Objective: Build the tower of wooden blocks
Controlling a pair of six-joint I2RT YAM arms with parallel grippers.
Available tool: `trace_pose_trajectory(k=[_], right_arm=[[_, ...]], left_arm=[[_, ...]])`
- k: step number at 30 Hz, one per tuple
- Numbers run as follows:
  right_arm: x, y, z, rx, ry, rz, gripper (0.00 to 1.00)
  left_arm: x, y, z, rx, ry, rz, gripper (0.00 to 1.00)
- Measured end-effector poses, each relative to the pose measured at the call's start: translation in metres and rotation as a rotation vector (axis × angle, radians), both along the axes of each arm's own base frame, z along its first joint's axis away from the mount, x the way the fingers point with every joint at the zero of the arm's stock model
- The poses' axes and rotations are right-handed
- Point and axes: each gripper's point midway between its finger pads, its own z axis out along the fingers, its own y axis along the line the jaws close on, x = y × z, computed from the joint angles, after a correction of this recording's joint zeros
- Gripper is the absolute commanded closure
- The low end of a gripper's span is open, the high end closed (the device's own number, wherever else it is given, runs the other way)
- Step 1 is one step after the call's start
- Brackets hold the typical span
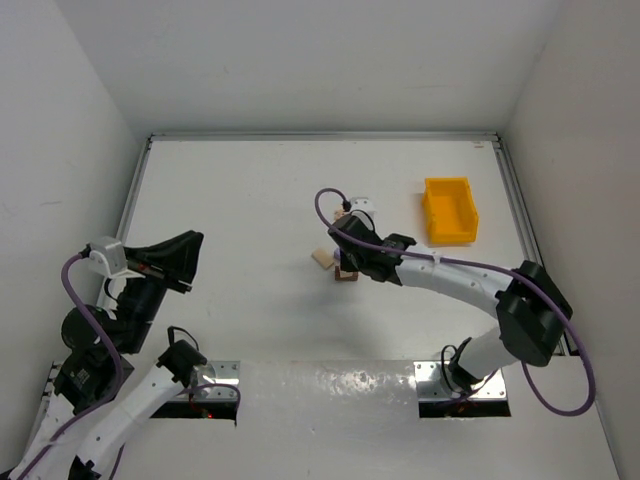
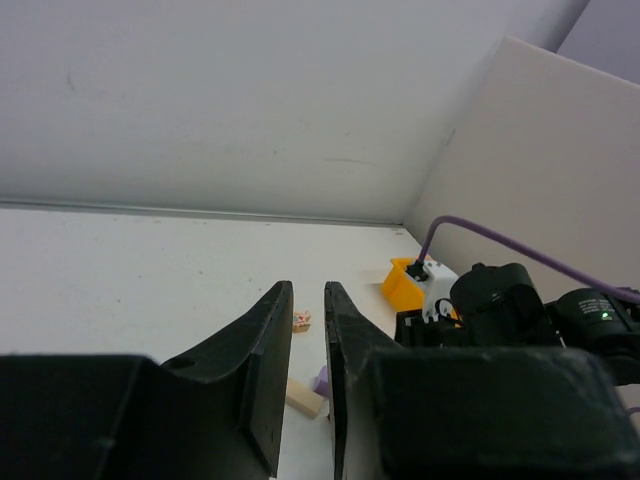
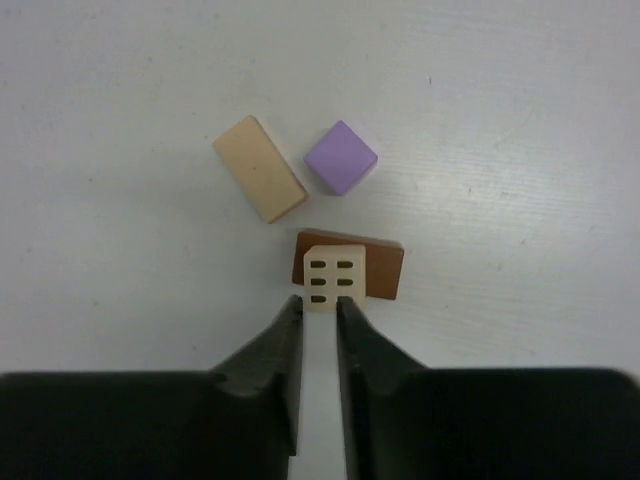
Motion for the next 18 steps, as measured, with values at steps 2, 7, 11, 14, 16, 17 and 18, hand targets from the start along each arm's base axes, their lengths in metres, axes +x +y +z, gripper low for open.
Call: trace_pose_trajectory(k=[2,7,11,14,16,17,18], right_arm=[[0.004,0.002,0.01,-0.04,-0.019,0.06,0.99],[0.016,0.011,0.038,-0.125,-0.093,0.238,1.0],[0.016,0.019,0.046,-0.171,-0.094,0.384,1.0],[0.009,0.029,0.047,-0.158,-0.071,0.489,1.0],[0.002,0.034,0.043,-0.14,-0.049,0.541,1.0],[-0.003,0.036,0.039,-0.13,-0.033,0.563,1.0],[-0.008,0.036,0.034,-0.12,-0.019,0.58,1.0]], left_arm=[[0.001,-0.001,-0.001,0.004,0.005,0.001,0.83],[0.005,-0.002,-0.005,0.014,0.021,0.007,0.84],[0.01,-0.004,-0.009,0.023,0.038,0.017,0.86],[0.016,-0.005,-0.014,0.038,0.058,0.028,0.86],[0.02,-0.005,-0.017,0.047,0.072,0.04,0.86],[0.022,-0.005,-0.018,0.052,0.078,0.047,0.86],[0.024,-0.004,-0.02,0.056,0.085,0.057,0.86]])
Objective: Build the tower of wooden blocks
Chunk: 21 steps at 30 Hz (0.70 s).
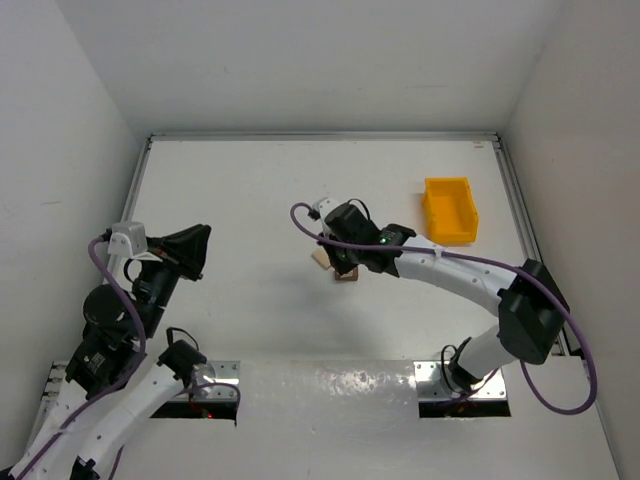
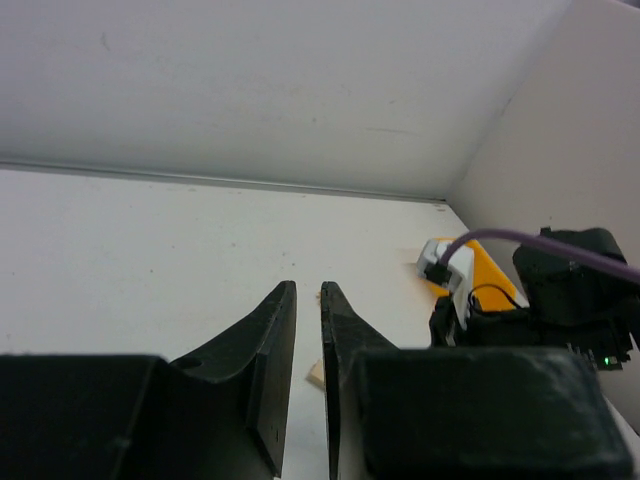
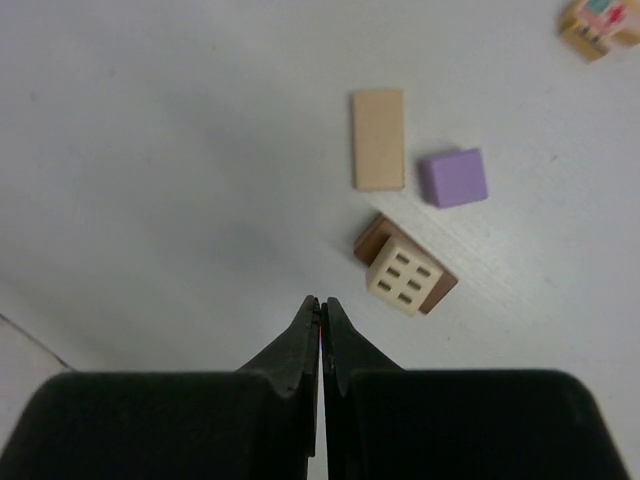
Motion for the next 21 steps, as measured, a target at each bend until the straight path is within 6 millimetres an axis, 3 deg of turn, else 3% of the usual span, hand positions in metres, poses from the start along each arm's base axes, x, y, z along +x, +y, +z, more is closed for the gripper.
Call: trace_pose_trajectory(k=[7,21], right_arm=[[-0.035,-0.018,-0.05,-0.056,0.124,0.061,1.0],[-0.026,-0.009,-0.062,-0.028,0.074,0.057,1.0]], left_arm=[[0.009,0.006,-0.005,0.014,0.021,0.047,0.86],[0.022,0.013,-0.016,0.043,0.061,0.097,0.86]])
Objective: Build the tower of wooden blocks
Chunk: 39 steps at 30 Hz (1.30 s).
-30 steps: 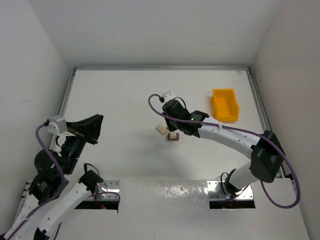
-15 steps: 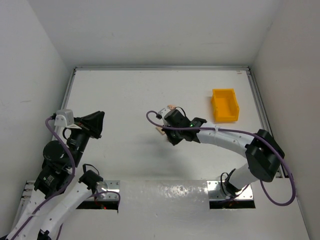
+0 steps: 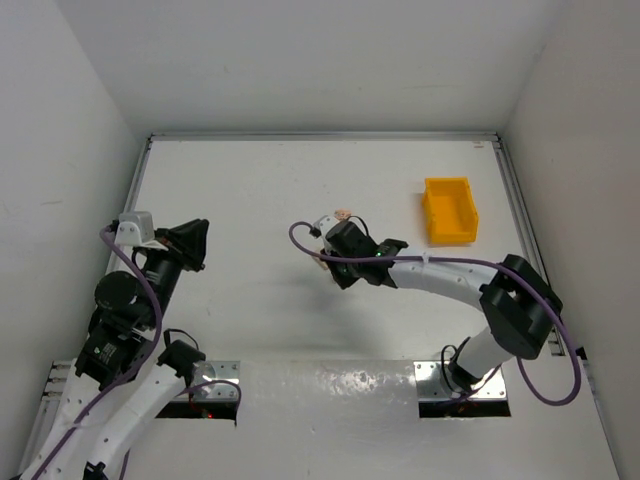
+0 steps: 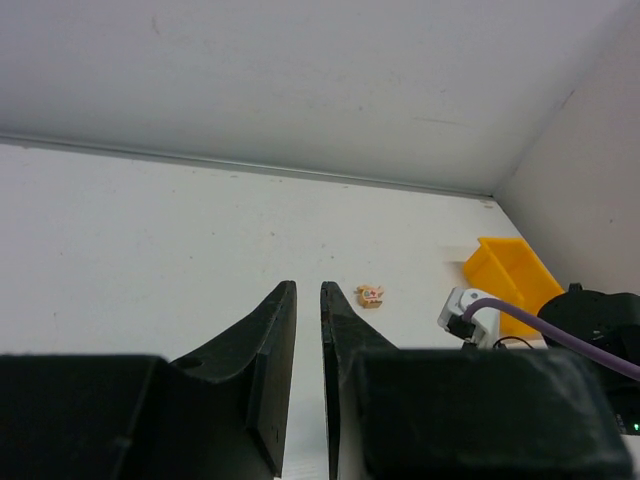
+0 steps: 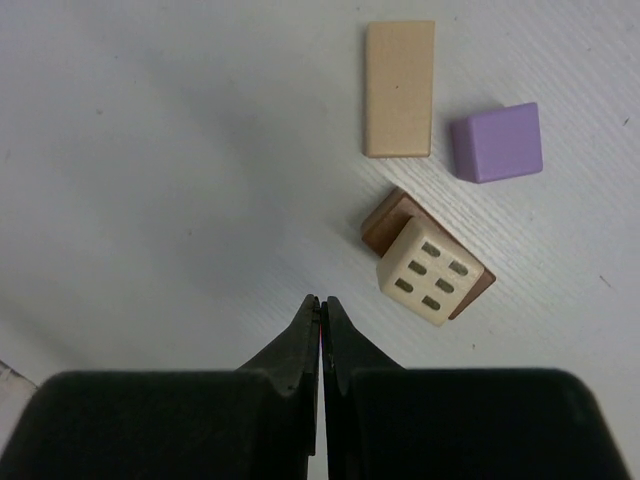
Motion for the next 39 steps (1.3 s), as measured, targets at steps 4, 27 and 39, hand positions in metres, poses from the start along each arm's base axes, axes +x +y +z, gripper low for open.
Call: trace_pose_trajectory(k=[4,27,39], right_arm=[[0.013,0.006,-0.004,-0.028,-0.017,-0.017,1.0],[0.045,0.0,-0.016,-0.169,-0.088,-0.082,1.0],[0.048,0.0,-0.02,-0.187,-0.088,-0.088,1.0]], left_arm=[[0.001,0.0,-0.001,0.003,0.005,0.001,0.86],[0.002,0.0,-0.002,0.005,0.007,0.002,0.86],[0.002,0.0,-0.002,0.005,0.007,0.001,0.86]])
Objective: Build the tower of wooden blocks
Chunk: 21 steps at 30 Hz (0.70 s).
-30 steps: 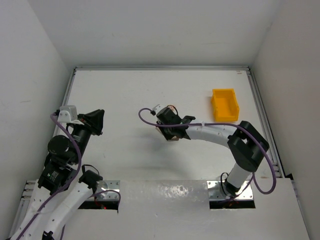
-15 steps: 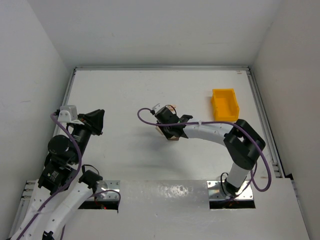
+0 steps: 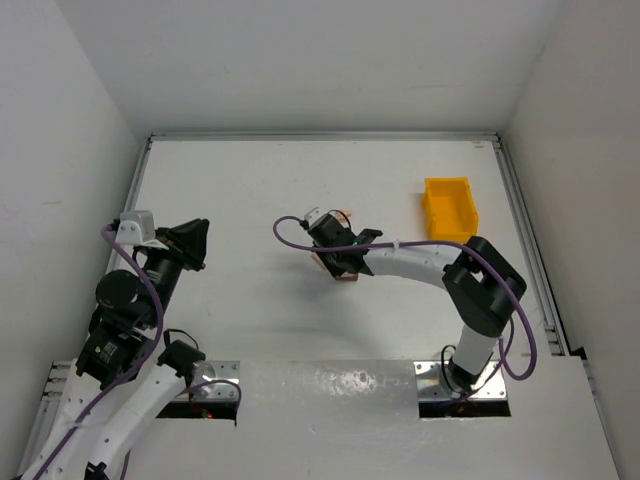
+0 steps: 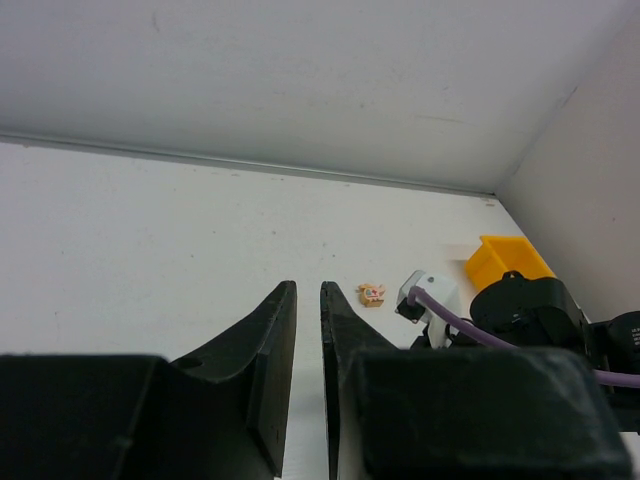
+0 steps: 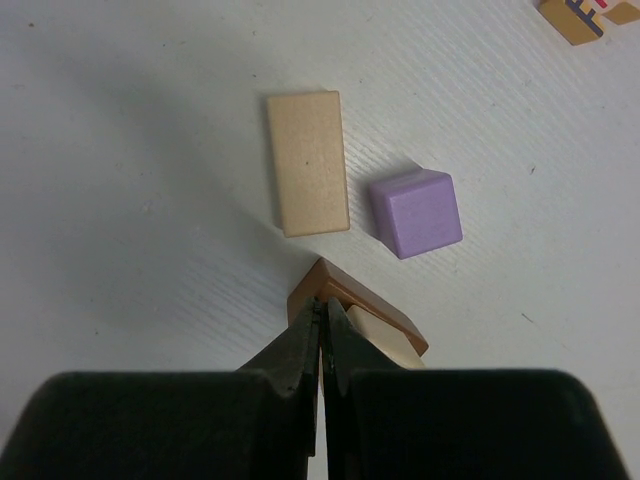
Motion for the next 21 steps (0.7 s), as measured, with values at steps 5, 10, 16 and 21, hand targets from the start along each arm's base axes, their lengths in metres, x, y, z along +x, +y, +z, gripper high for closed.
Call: trace_pose_trajectory(k=[5,10,16,21], right_arm=[[-0.001,0.005,0.002,0.027,0.008,0.006,1.0],[0.0,0.006,0.028,0.107,-0.038,-0.019,1.0],[-0.001,-0.025,0.058,0.203,-0.102,-0.097,1.0],[-0.007,-0.051,0.037,0.18,-0.066,-0.152,1.0]], left_arm=[[0.0,-0.001,0.0,0.0,0.0,-0.003,0.87],[0.0,0.0,0.0,0.0,0.0,-0.003,0.87],[0.0,-0.001,0.0,0.001,0.001,-0.003,0.87],[0.002,-0.002,-0.002,0.004,0.009,-0.004,0.87]])
